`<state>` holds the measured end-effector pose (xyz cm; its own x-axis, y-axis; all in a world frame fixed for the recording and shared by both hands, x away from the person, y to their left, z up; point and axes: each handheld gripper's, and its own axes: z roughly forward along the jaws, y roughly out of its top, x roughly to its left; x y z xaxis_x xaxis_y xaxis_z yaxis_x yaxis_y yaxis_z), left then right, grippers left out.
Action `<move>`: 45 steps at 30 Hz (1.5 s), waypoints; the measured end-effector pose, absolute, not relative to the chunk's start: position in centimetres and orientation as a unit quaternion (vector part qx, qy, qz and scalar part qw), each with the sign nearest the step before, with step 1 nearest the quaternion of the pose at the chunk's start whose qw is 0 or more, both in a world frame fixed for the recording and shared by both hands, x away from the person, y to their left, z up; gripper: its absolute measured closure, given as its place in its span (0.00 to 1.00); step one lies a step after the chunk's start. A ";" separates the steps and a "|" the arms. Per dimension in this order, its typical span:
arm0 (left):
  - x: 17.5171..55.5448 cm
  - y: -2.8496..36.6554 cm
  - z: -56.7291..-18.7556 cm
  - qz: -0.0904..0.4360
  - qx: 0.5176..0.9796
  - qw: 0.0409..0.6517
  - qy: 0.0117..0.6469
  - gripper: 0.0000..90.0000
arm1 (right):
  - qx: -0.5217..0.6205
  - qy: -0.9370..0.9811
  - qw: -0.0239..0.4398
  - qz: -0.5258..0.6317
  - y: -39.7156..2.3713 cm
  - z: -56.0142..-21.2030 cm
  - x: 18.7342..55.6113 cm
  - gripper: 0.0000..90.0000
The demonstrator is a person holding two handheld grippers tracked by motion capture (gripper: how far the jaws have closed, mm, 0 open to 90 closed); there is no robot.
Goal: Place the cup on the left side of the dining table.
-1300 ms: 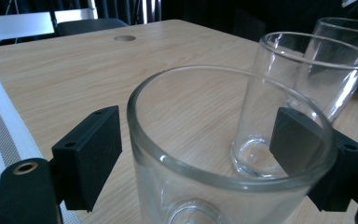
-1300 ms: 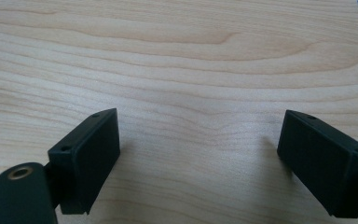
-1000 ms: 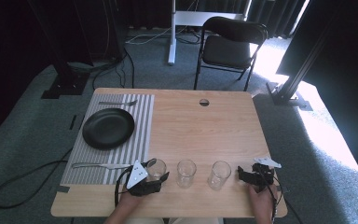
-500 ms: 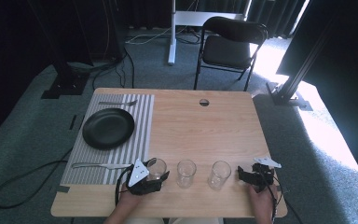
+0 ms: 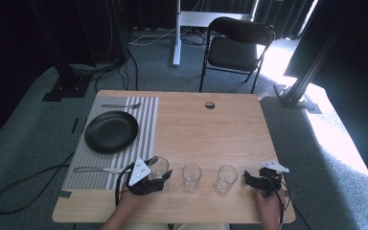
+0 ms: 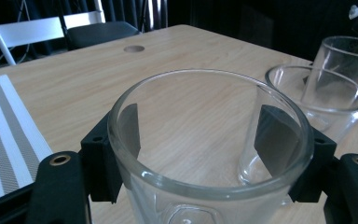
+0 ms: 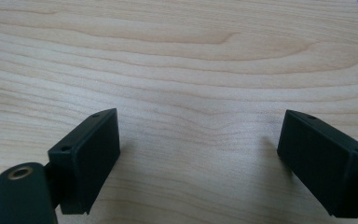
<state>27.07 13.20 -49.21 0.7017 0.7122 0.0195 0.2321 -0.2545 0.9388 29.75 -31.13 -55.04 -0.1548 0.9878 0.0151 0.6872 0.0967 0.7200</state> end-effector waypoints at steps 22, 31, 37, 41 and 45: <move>28.9 15.0 -47.1 0.246 0.759 0.511 0.321 0.33 | 0.599 0.698 0.250 0.302 -31.1 -55.1 29.8 0.14; 29.9 15.9 -46.3 0.258 0.753 0.506 0.332 0.32 | 0.599 0.698 0.250 0.302 -31.1 -55.1 29.8 0.14; 30.6 16.9 -45.7 0.262 0.747 0.506 0.341 0.32 | 0.599 0.698 0.250 0.302 -31.1 -55.1 29.8 0.14; 31.0 17.3 -45.6 0.266 0.746 0.501 0.350 0.32 | 0.599 0.698 0.250 0.302 -31.1 -55.1 29.8 0.14; 31.4 18.0 -45.6 0.274 0.743 0.493 0.361 0.32 | 0.599 0.698 0.250 0.302 -31.1 -55.1 29.8 0.14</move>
<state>31.37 18.00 -45.63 0.5890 0.8065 0.0509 0.2659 -0.2529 0.9302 29.75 -31.14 -55.06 -0.1564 0.9876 0.0128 0.6856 0.0992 0.7212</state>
